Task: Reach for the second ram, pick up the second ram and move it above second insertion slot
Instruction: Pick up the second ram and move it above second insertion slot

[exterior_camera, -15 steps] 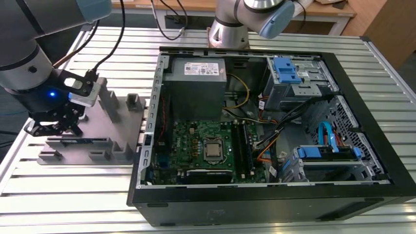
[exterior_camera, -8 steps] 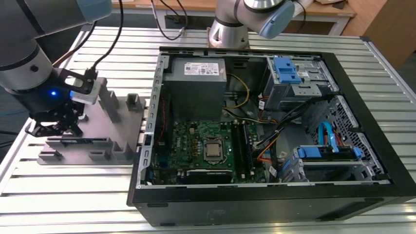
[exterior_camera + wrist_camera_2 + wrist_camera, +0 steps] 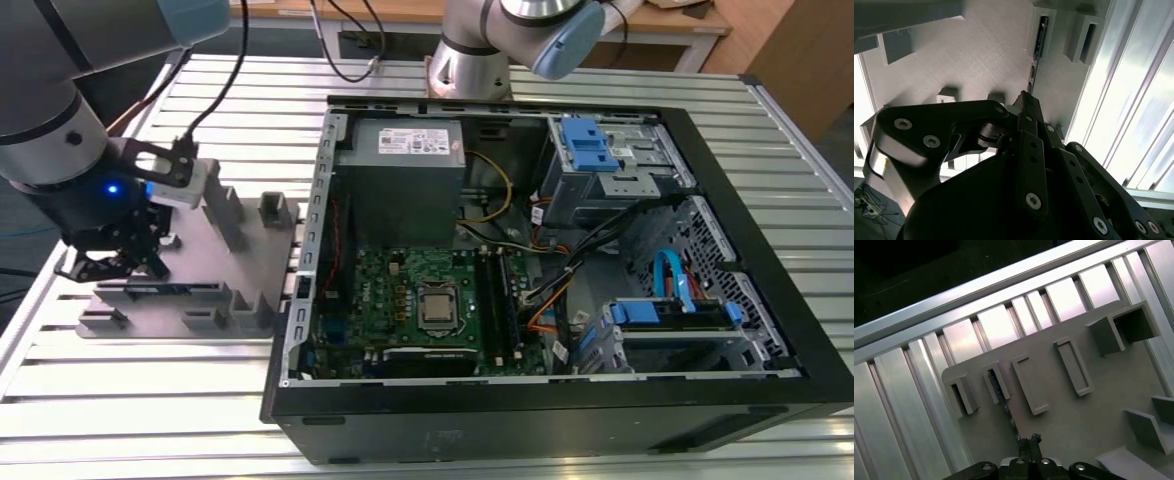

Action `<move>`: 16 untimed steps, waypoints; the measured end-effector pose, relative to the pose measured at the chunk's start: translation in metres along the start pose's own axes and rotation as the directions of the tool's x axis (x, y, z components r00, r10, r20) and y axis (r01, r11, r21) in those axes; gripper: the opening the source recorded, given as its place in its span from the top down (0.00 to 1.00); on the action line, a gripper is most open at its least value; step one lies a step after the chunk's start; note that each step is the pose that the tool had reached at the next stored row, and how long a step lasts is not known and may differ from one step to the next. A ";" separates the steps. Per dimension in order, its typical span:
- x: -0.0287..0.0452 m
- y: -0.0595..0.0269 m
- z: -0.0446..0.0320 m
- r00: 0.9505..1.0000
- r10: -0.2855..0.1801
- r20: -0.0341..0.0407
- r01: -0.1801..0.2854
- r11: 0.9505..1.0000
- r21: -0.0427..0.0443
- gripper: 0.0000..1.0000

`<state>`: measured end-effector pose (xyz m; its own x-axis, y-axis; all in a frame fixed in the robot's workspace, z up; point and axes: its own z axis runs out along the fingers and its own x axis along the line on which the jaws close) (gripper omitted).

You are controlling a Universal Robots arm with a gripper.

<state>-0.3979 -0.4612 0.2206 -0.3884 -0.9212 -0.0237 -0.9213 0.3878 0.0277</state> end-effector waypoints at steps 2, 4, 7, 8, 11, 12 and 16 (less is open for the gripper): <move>0.0000 0.0000 0.0000 1.000 -0.019 0.000 0.019 1.000 0.000 0.89; 0.0000 0.0000 0.0000 0.999 -0.039 -0.001 0.039 0.999 -0.001 0.89; 0.0000 0.0000 0.0000 0.998 -0.069 -0.002 0.069 0.998 -0.002 0.89; 0.0000 0.0000 0.0000 0.997 -0.078 -0.002 0.078 0.997 -0.002 0.89; 0.0000 0.0000 0.0000 0.994 -0.108 -0.003 0.108 0.994 -0.003 0.89; 0.0000 0.0000 0.0000 0.993 -0.118 -0.003 0.118 0.993 -0.003 0.89; 0.0000 0.0000 0.0000 0.988 -0.156 -0.004 0.156 0.988 -0.004 0.89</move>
<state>-0.3979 -0.4612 0.2206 -0.2397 -0.9706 -0.0238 -0.9706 0.2390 0.0277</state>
